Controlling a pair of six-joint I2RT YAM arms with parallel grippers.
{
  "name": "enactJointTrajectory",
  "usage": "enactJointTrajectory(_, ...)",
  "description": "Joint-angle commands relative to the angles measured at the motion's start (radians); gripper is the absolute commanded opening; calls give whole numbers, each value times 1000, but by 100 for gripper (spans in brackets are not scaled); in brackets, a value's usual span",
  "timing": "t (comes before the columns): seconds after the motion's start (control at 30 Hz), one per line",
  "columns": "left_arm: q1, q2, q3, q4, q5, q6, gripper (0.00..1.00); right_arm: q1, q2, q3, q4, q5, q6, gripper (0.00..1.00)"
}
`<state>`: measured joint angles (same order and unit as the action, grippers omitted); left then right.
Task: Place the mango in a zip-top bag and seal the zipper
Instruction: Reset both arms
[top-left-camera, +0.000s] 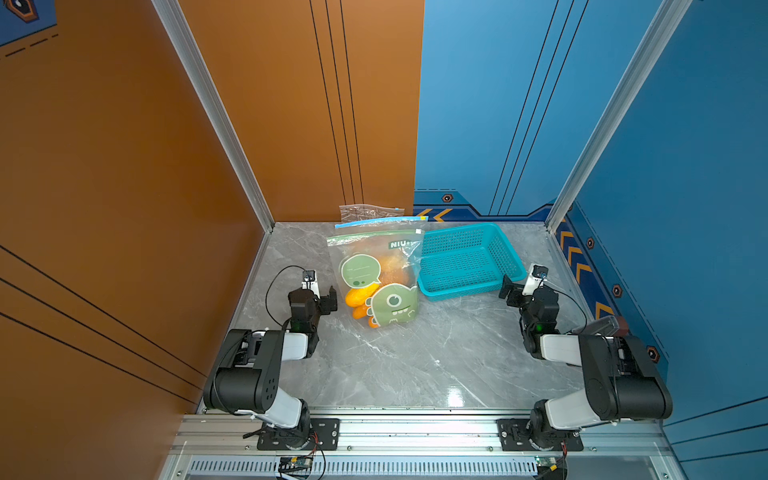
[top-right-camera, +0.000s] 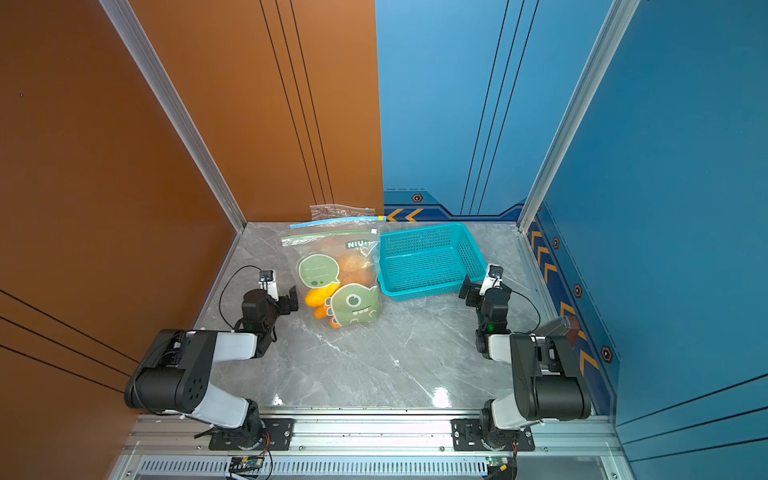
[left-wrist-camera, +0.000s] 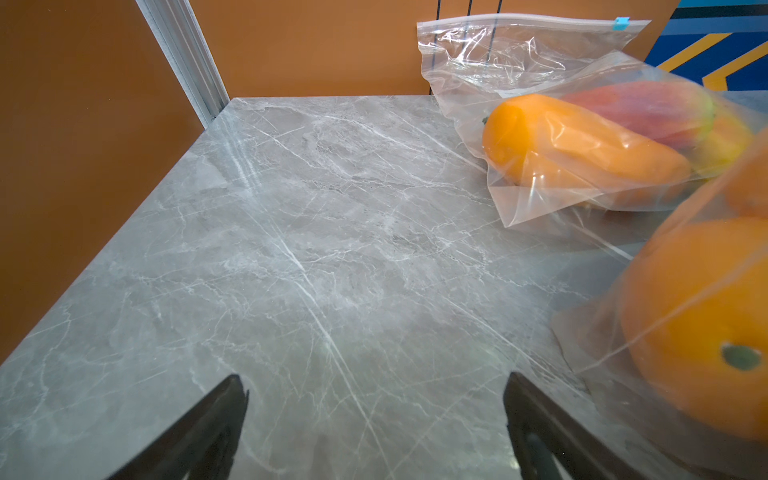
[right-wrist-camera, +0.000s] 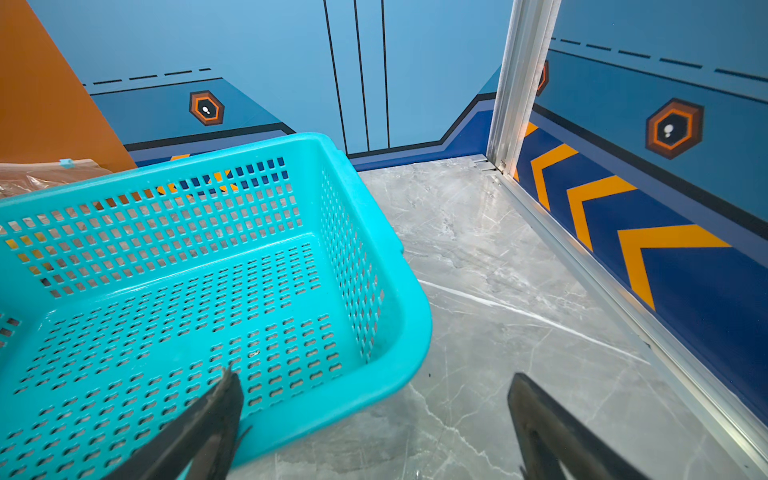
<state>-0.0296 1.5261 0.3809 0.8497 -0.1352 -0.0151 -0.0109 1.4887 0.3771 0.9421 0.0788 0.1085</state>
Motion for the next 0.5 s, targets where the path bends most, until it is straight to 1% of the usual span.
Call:
enactJointTrajectory(0.0,-9,-2,-10,20,-44,14,98,11,25,5,-111,14,-29,100)
enactJointTrajectory(0.47,0,-3,-18,26,-77,-13,98,17,27,8,-115,30,-33,100)
